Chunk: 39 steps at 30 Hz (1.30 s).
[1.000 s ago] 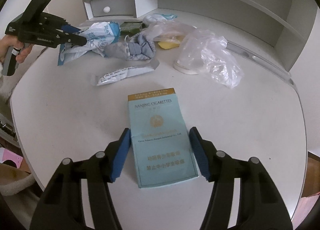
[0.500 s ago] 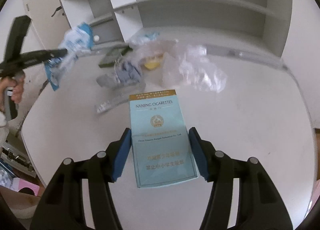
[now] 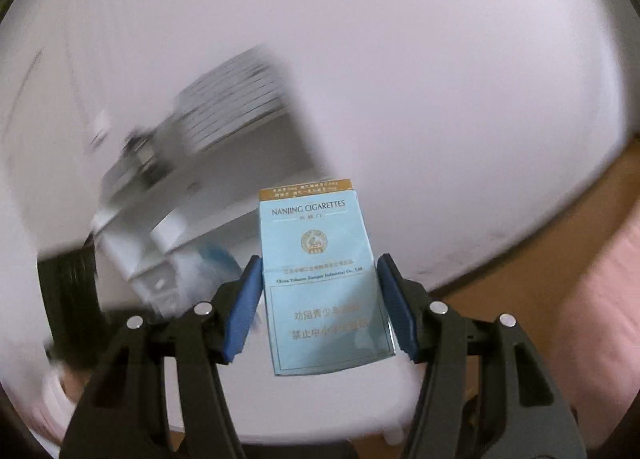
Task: Collect trash
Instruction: 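Carry the pack and wrapper over the black bin and release both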
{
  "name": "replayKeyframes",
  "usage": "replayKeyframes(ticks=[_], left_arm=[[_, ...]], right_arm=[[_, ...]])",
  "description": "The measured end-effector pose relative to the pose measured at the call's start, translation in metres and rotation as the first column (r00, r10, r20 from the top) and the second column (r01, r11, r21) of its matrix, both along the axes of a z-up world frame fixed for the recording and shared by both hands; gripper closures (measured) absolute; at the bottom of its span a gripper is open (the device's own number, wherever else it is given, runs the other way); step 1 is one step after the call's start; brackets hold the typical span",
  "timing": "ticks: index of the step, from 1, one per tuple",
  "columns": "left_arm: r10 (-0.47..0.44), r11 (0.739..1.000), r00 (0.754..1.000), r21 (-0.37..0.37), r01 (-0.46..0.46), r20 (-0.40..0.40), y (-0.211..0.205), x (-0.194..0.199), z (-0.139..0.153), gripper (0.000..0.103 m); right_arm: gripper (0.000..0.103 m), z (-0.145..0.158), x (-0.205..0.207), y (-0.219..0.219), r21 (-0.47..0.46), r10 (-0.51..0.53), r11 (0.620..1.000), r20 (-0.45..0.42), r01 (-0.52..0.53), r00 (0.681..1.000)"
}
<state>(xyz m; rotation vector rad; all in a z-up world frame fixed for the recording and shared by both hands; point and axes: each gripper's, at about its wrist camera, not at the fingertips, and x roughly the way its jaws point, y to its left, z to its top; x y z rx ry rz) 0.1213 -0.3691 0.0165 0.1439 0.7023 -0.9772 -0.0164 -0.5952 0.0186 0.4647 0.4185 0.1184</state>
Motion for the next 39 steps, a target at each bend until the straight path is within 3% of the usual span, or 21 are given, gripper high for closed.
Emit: replayKeyframes(ticks=[3, 7, 8, 12, 16, 18, 24, 29, 32, 33, 34, 35, 36, 37, 39], left_arm=[[-0.144, 0.987, 0.987, 0.066, 0.149, -0.068, -0.094, -0.027, -0.042, 0.096], [-0.202, 0.958, 0.958, 0.164, 0.237, -0.205, -0.182, -0.050, -0.125, 0.096], [-0.183, 0.949, 0.953, 0.209, 0.236, -0.242, -0.203, -0.053, -0.160, 0.096], [-0.081, 0.911, 0.940, 0.359, 0.204, -0.330, -0.242, -0.039, -0.253, 0.096], [0.042, 0.883, 0.914, 0.442, 0.155, -0.404, -0.257, -0.007, -0.316, 0.096], [0.105, 0.873, 0.891, 0.469, 0.130, -0.441, -0.266, 0.008, -0.344, 0.096], [0.157, 0.847, 0.864, 0.515, 0.131, -0.478, -0.285, 0.014, -0.384, 0.096], [0.186, 0.836, 0.850, 0.534, 0.127, -0.493, -0.289, 0.027, -0.396, 0.096], [0.168, 0.844, 0.840, 0.516, 0.149, -0.516, -0.296, 0.035, -0.401, 0.095], [0.157, 0.845, 0.838, 0.510, 0.159, -0.522, -0.299, 0.036, -0.403, 0.092], [0.157, 0.847, 0.839, 0.508, 0.157, -0.520, -0.298, 0.037, -0.406, 0.082], [0.165, 0.851, 0.841, 0.505, 0.143, -0.516, -0.298, 0.037, -0.406, 0.071], [0.168, 0.857, 0.842, 0.498, 0.132, -0.513, -0.298, 0.036, -0.406, 0.038], [0.167, 0.862, 0.847, 0.492, 0.123, -0.504, -0.300, 0.036, -0.403, 0.010], [0.148, 0.888, 0.878, 0.452, 0.085, -0.456, -0.301, 0.031, -0.388, 0.008]], right_arm=[[0.046, -0.037, -0.027, -0.072, 0.125, -0.099, 0.986, -0.092, 0.110, 0.991], [0.046, -0.125, -0.036, -0.140, 0.227, -0.169, 0.943, -0.300, 0.243, 0.939], [0.046, -0.160, -0.032, -0.155, 0.237, -0.180, 0.929, -0.379, 0.283, 0.908], [0.046, -0.270, -0.018, -0.170, 0.328, -0.123, 0.875, -0.562, 0.357, 0.818], [0.046, -0.360, -0.003, -0.157, 0.350, -0.038, 0.851, -0.704, 0.392, 0.709], [0.046, -0.384, -0.001, -0.156, 0.338, -0.018, 0.852, -0.745, 0.400, 0.667], [0.046, -0.428, 0.000, -0.164, 0.345, -0.011, 0.819, -0.789, 0.458, 0.614], [0.046, -0.441, 0.003, -0.172, 0.349, -0.018, 0.802, -0.798, 0.486, 0.602], [0.045, -0.442, 0.003, -0.183, 0.372, -0.007, 0.794, -0.784, 0.480, 0.620], [0.044, -0.440, 0.002, -0.184, 0.393, -0.005, 0.784, -0.770, 0.481, 0.637], [0.043, -0.436, 0.001, -0.187, 0.406, -0.007, 0.775, -0.761, 0.484, 0.649], [0.030, -0.433, 0.001, -0.189, 0.409, -0.011, 0.771, -0.757, 0.489, 0.653], [0.021, -0.426, 0.001, -0.192, 0.406, -0.027, 0.770, -0.749, 0.492, 0.662], [0.018, -0.417, 0.000, -0.194, 0.397, -0.055, 0.776, -0.732, 0.490, 0.679], [0.018, -0.398, -0.002, -0.200, 0.353, -0.113, 0.794, -0.715, 0.495, 0.690]])
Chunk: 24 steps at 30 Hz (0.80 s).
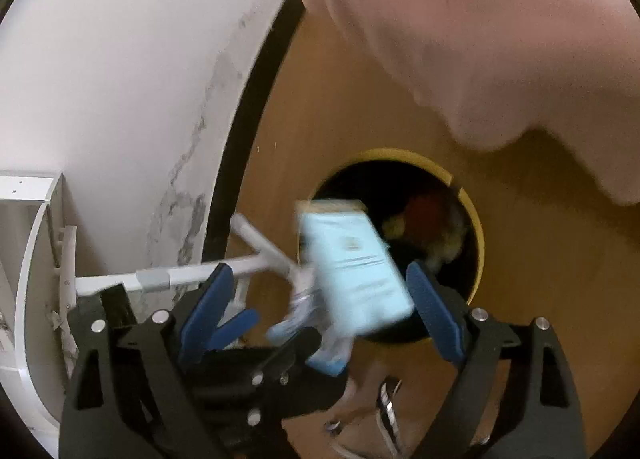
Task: Collect trash
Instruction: 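Carry the pack and wrapper over the black bin and release both, then move both open tools back toward the desk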
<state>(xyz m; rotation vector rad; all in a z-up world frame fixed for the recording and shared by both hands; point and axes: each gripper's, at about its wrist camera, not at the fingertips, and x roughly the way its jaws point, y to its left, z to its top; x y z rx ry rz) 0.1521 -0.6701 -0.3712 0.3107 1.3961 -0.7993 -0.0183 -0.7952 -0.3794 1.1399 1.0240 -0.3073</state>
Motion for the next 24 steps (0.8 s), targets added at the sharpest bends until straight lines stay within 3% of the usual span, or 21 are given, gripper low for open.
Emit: replayKeyframes(ticks=[2, 4, 6, 7, 8, 9, 10, 12, 13, 14, 17, 19, 21, 22, 24], left_arm=[[-0.004, 0.998, 0.998, -0.065, 0.008, 0.056, -0.004, -0.008, 0.021, 0.008], [-0.020, 0.993, 0.996, -0.111, 0.030, 0.092, -0.007, -0.018, 0.040, 0.008], [-0.053, 0.980, 0.988, -0.182, 0.079, 0.143, -0.013, -0.033, 0.074, 0.008], [-0.066, 0.971, 0.983, -0.217, 0.104, 0.173, -0.014, -0.040, 0.091, 0.008], [-0.074, 0.955, 0.969, -0.263, 0.137, 0.238, -0.013, -0.051, 0.119, 0.008], [-0.068, 0.935, 0.949, -0.313, 0.169, 0.308, -0.007, -0.063, 0.149, 0.008], [-0.061, 0.913, 0.928, -0.356, 0.202, 0.368, 0.000, -0.072, 0.177, 0.008], [-0.031, 0.845, 0.876, -0.456, 0.280, 0.481, 0.030, -0.092, 0.247, 0.007], [-0.023, 0.822, 0.861, -0.481, 0.306, 0.508, 0.042, -0.096, 0.268, 0.007], [-0.009, 0.797, 0.838, -0.502, 0.336, 0.546, 0.062, -0.100, 0.296, 0.007], [0.065, 0.801, 0.791, -0.505, 0.322, 0.608, 0.123, -0.088, 0.350, 0.007], [0.142, 0.835, 0.761, -0.490, 0.251, 0.633, 0.174, -0.070, 0.365, 0.007], [0.265, 0.876, 0.719, -0.472, 0.098, 0.642, 0.239, -0.044, 0.372, 0.007], [0.326, 0.884, 0.697, -0.467, 0.014, 0.639, 0.268, -0.032, 0.373, 0.007], [0.467, 0.867, 0.638, -0.460, -0.193, 0.613, 0.346, -0.006, 0.372, 0.007]], right_arm=[[0.018, 0.025, -0.005, -0.004, -0.079, -0.026, 0.996, 0.023, 0.028, 0.999], [0.018, 0.069, -0.012, -0.007, -0.210, -0.061, 0.975, 0.065, 0.074, 0.996], [0.018, 0.116, -0.024, -0.007, -0.348, -0.096, 0.928, 0.112, 0.129, 0.989], [0.017, 0.142, -0.032, -0.006, -0.432, -0.118, 0.887, 0.132, 0.164, 0.984], [0.012, 0.172, -0.042, -0.003, -0.530, -0.135, 0.824, 0.160, 0.201, 0.978], [0.006, 0.209, -0.056, 0.004, -0.637, -0.155, 0.728, 0.206, 0.253, 0.966], [0.006, 0.236, -0.068, 0.012, -0.712, -0.171, 0.632, 0.255, 0.305, 0.952], [0.006, 0.284, -0.093, 0.033, -0.813, -0.192, 0.408, 0.369, 0.416, 0.910], [0.006, 0.296, -0.099, 0.040, -0.825, -0.184, 0.357, 0.398, 0.439, 0.899], [0.006, 0.304, -0.100, 0.046, -0.833, -0.184, 0.334, 0.400, 0.440, 0.898], [0.006, 0.309, -0.085, 0.071, -0.853, -0.205, 0.341, 0.344, 0.396, 0.917], [0.006, 0.309, -0.066, 0.100, -0.852, -0.148, 0.367, 0.343, 0.373, 0.928], [0.006, 0.310, -0.038, 0.134, -0.844, -0.017, 0.436, 0.340, 0.313, 0.940], [0.006, 0.311, -0.021, 0.154, -0.846, 0.054, 0.460, 0.328, 0.268, 0.943], [0.006, 0.310, 0.012, 0.191, -0.860, 0.178, 0.482, 0.281, 0.165, 0.943]])
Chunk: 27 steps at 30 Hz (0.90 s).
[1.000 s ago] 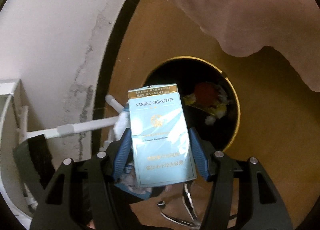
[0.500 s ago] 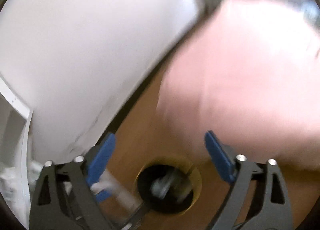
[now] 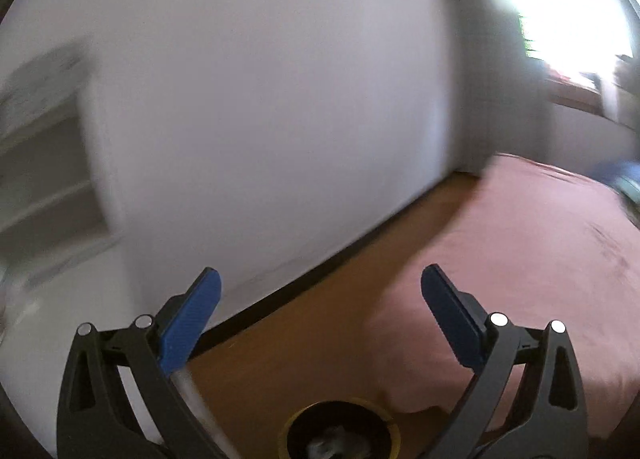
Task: Collect trash
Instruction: 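Move both open tools back toward the desk, then grasp the clear plastic bag with the right tool while the left tool grasps the green-white card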
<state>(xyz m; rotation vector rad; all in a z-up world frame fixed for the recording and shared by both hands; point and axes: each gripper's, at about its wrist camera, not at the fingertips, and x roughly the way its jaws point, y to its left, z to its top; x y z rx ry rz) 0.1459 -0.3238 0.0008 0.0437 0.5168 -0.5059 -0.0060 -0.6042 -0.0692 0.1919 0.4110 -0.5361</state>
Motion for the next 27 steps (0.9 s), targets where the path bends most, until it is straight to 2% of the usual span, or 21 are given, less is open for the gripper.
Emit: replayKeyframes(ticks=[1, 2, 3, 4, 6, 8, 9, 11, 13, 15, 16, 17, 18, 20, 22, 24, 27], left_arm=[[0.090, 0.996, 0.996, 0.000, -0.090, -0.017, 0.034, 0.008, -0.001, 0.007], [0.216, 0.976, 0.976, 0.008, -0.215, -0.031, 0.076, 0.017, -0.003, 0.007], [0.326, 0.945, 0.945, 0.023, -0.325, -0.038, 0.113, 0.022, -0.006, 0.007], [0.414, 0.910, 0.909, 0.037, -0.413, -0.050, 0.143, 0.025, -0.009, 0.007], [0.577, 0.817, 0.811, 0.048, -0.575, -0.095, 0.208, 0.030, -0.017, 0.007], [0.681, 0.728, 0.715, 0.040, -0.684, -0.158, 0.262, 0.030, -0.027, 0.007], [0.703, 0.700, 0.684, 0.022, -0.713, -0.192, 0.277, 0.031, -0.032, 0.007], [0.710, 0.680, 0.656, 0.008, -0.733, -0.255, 0.305, 0.036, -0.043, 0.007], [0.709, 0.683, 0.652, 0.033, -0.729, -0.269, 0.310, 0.044, -0.048, 0.007], [0.688, 0.707, 0.663, 0.069, -0.704, -0.296, 0.309, 0.066, -0.055, 0.007], [0.664, 0.729, 0.675, 0.078, -0.681, -0.321, 0.315, 0.076, -0.058, 0.007], [0.622, 0.764, 0.694, 0.085, -0.640, -0.363, 0.318, 0.095, -0.067, 0.007], [0.575, 0.799, 0.718, 0.082, -0.596, -0.392, 0.324, 0.107, -0.073, 0.007], [0.525, 0.840, 0.751, 0.104, -0.532, -0.399, 0.312, 0.127, -0.078, 0.007], [0.514, 0.852, 0.763, 0.129, -0.507, -0.391, 0.303, 0.143, -0.080, 0.007], [0.502, 0.860, 0.760, 0.142, -0.491, -0.413, 0.301, 0.161, -0.086, 0.007], [0.503, 0.862, 0.758, 0.175, -0.476, -0.415, 0.296, 0.175, -0.093, 0.007]], right_arm=[[0.006, -0.001, 0.019, 0.022, -0.006, 0.073, 0.997, -0.034, -0.073, 0.997], [0.006, -0.001, 0.036, 0.043, -0.012, 0.138, 0.990, -0.060, -0.138, 0.989], [0.006, -0.002, 0.048, 0.060, -0.016, 0.186, 0.982, -0.072, -0.187, 0.980], [0.006, -0.002, 0.061, 0.082, -0.016, 0.248, 0.968, -0.080, -0.250, 0.965], [0.006, 0.002, 0.082, 0.117, 0.004, 0.351, 0.936, -0.085, -0.352, 0.932], [0.006, 0.004, 0.103, 0.147, 0.033, 0.435, 0.900, -0.091, -0.434, 0.896], [0.006, 0.004, 0.117, 0.161, 0.060, 0.487, 0.873, -0.105, -0.483, 0.867], [0.006, 0.005, 0.142, 0.189, 0.118, 0.579, 0.815, -0.121, -0.568, 0.806], [0.006, 0.004, 0.166, 0.210, 0.165, 0.646, 0.763, -0.136, -0.625, 0.751], [0.006, 0.005, 0.185, 0.245, 0.185, 0.681, 0.732, -0.171, -0.655, 0.712], [0.006, 0.003, 0.197, 0.259, 0.198, 0.703, 0.711, -0.188, -0.674, 0.686], [0.006, 0.001, 0.208, 0.270, 0.209, 0.726, 0.688, -0.201, -0.695, 0.658], [0.006, -0.001, 0.216, 0.282, 0.208, 0.736, 0.676, -0.213, -0.707, 0.642], [0.006, 0.004, 0.232, 0.300, 0.195, 0.753, 0.656, -0.238, -0.729, 0.614], [0.006, 0.003, 0.252, 0.317, 0.207, 0.769, 0.637, -0.238, -0.743, 0.593], [0.006, -0.003, 0.275, 0.337, 0.230, 0.785, 0.617, -0.253, -0.753, 0.566], [0.007, -0.013, 0.285, 0.350, 0.239, 0.797, 0.597, -0.284, -0.766, 0.533]])
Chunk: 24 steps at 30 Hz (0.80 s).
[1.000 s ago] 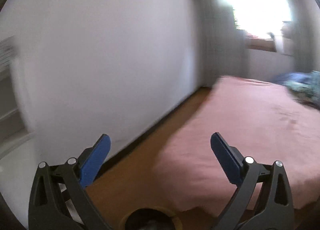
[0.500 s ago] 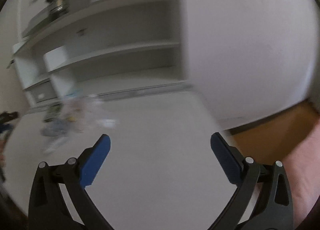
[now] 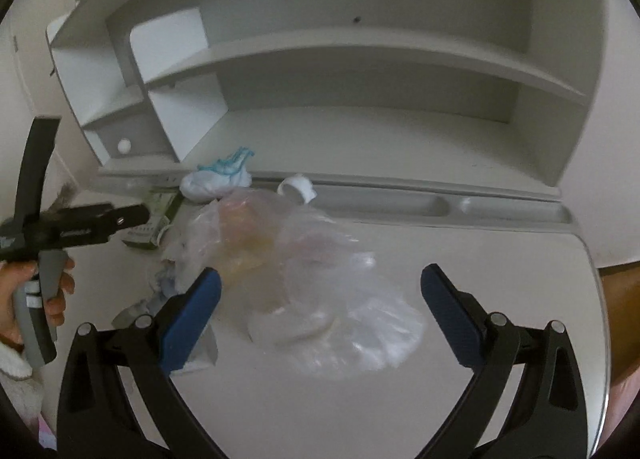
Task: Collect trash
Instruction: 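Grasp the clear plastic bag with the right tool while the left tool grasps the green-white card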
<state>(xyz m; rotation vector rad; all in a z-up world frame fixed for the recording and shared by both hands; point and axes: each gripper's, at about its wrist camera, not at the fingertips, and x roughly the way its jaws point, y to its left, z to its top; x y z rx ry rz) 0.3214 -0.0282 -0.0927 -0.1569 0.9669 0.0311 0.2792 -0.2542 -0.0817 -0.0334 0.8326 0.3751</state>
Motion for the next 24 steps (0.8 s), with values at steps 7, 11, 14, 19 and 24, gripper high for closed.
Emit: replayKeyframes(ticks=[7, 11, 14, 19, 24], left_arm=[[-0.041, 0.999, 0.999, 0.022, 0.041, 0.009, -0.004, 0.010, -0.009, 0.028], [-0.022, 0.999, 0.999, -0.042, 0.023, 0.029, 0.004, 0.001, 0.000, 0.090], [0.010, 0.998, 0.997, -0.064, -0.005, 0.076, 0.013, -0.017, 0.015, 0.103], [0.070, 0.994, 0.993, -0.090, -0.061, 0.092, 0.018, -0.045, 0.031, 0.102], [0.099, 0.994, 0.992, -0.046, -0.096, 0.072, -0.005, -0.031, 0.034, 0.019]], right_arm=[[0.063, -0.019, 0.011, 0.013, -0.016, 0.041, 0.999, -0.051, -0.042, 0.998], [0.076, -0.012, 0.002, 0.006, 0.031, 0.041, 0.999, -0.021, -0.041, 0.999], [0.077, 0.010, -0.014, -0.006, 0.056, 0.015, 0.998, 0.049, -0.018, 0.999], [0.077, 0.039, -0.040, -0.033, 0.095, -0.042, 0.995, 0.124, 0.030, 0.991], [0.077, 0.038, -0.069, -0.058, 0.125, -0.072, 0.990, 0.113, 0.058, 0.991]])
